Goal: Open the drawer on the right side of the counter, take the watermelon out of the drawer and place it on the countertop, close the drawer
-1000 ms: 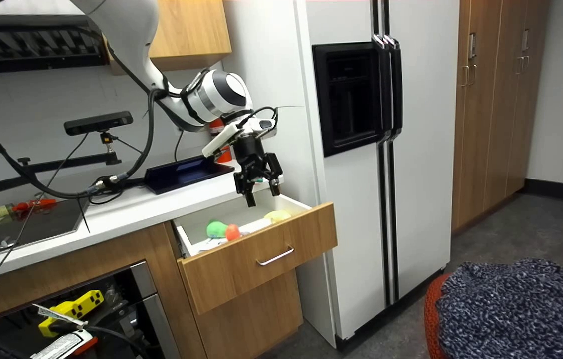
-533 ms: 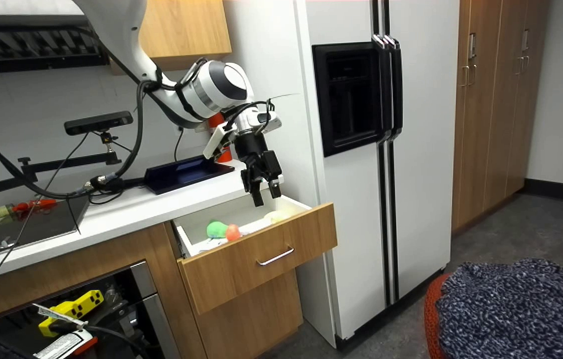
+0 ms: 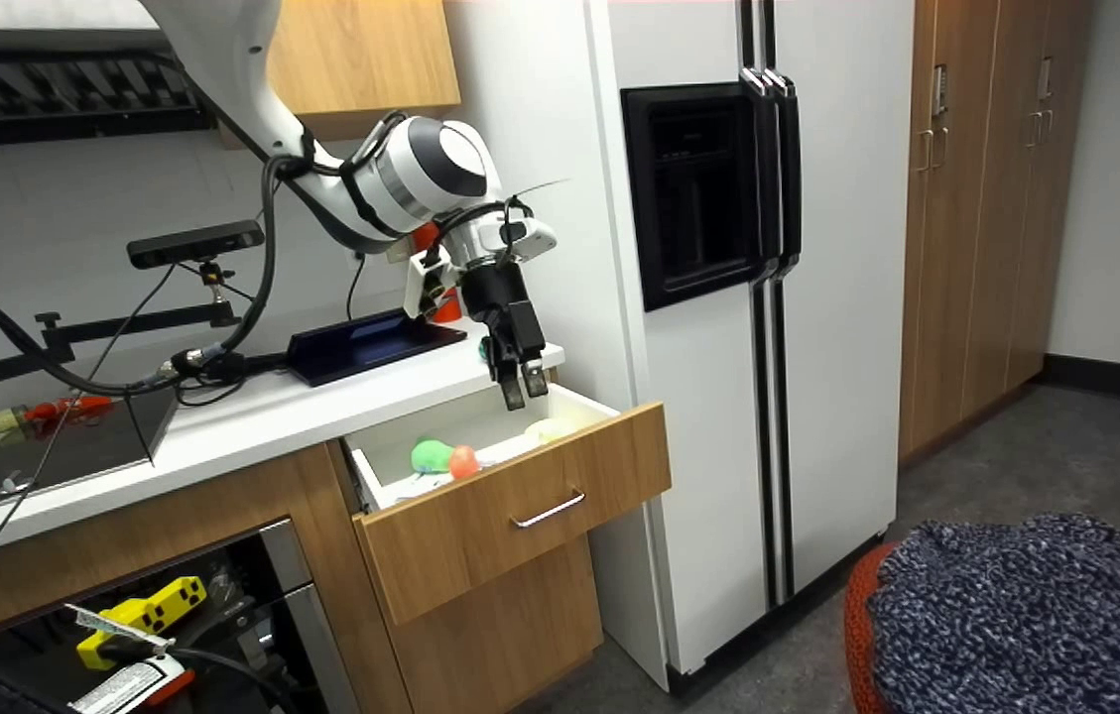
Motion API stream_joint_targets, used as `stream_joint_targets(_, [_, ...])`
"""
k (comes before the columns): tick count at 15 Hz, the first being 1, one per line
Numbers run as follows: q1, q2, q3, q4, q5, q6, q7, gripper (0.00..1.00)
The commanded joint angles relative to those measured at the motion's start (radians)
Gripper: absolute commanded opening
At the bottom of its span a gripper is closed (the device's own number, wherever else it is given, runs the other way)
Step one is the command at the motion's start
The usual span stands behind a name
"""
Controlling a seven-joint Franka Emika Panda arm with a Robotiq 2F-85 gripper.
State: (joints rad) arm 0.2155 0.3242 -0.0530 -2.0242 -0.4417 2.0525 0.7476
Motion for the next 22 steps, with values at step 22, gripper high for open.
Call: stream_joint_targets(22, [-0.015, 0.015, 0.02, 0.006, 0.168, 0.062, 0.013, 1.0])
